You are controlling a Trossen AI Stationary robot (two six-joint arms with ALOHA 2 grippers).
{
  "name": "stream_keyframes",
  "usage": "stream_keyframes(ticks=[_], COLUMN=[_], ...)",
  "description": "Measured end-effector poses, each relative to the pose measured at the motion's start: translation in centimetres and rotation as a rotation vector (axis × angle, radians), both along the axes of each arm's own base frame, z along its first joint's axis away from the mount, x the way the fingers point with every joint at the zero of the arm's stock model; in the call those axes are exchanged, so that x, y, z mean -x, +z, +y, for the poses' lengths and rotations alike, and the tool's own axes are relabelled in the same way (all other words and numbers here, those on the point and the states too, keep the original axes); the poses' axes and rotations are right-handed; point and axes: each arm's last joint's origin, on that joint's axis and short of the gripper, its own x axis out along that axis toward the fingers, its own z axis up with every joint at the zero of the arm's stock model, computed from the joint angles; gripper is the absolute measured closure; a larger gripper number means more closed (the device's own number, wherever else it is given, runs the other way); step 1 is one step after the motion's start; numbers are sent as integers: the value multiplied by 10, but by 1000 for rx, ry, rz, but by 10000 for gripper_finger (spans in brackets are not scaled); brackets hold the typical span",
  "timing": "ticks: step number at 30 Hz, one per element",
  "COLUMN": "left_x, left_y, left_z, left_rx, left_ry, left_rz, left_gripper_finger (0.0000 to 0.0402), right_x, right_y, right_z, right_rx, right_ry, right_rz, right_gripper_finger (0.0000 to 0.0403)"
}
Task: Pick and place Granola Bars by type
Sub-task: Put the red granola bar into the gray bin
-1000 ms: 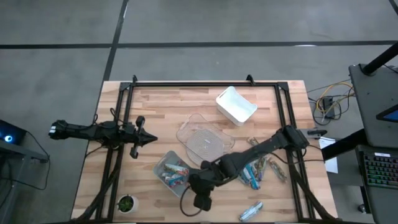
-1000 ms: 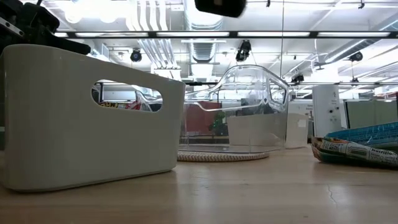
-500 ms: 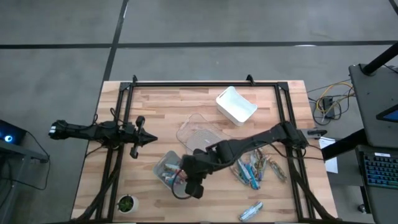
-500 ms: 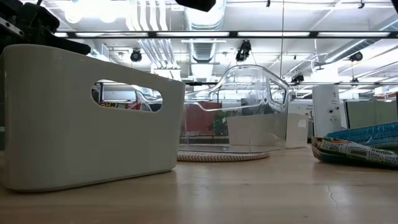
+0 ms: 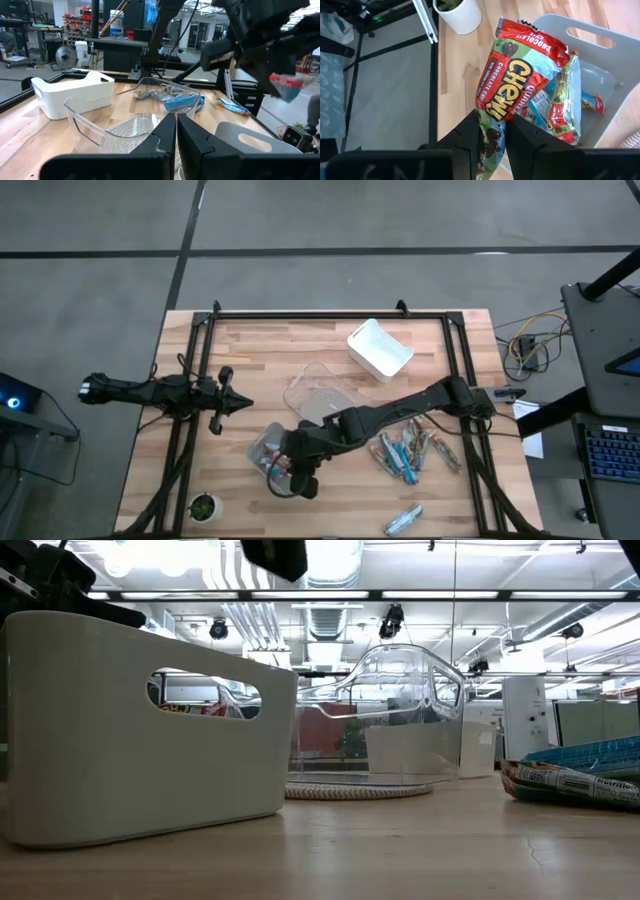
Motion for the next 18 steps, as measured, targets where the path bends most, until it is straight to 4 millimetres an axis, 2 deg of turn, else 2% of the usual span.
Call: stream_keyframes(ticks=[8, 18], left_x=[0, 0], left_y=[0, 0], left_z=[0, 0], left_rx=[0, 0], left_ry=[0, 0], left_rz=[0, 0], left_gripper_finger=[401, 401], right_x=[-13, -19], right_y=[-21, -32], right_z=[-4, -10], right_rx=[48, 53], right_ry=[33, 25], right_rz=[-10, -57], right_gripper_finger=[335, 335])
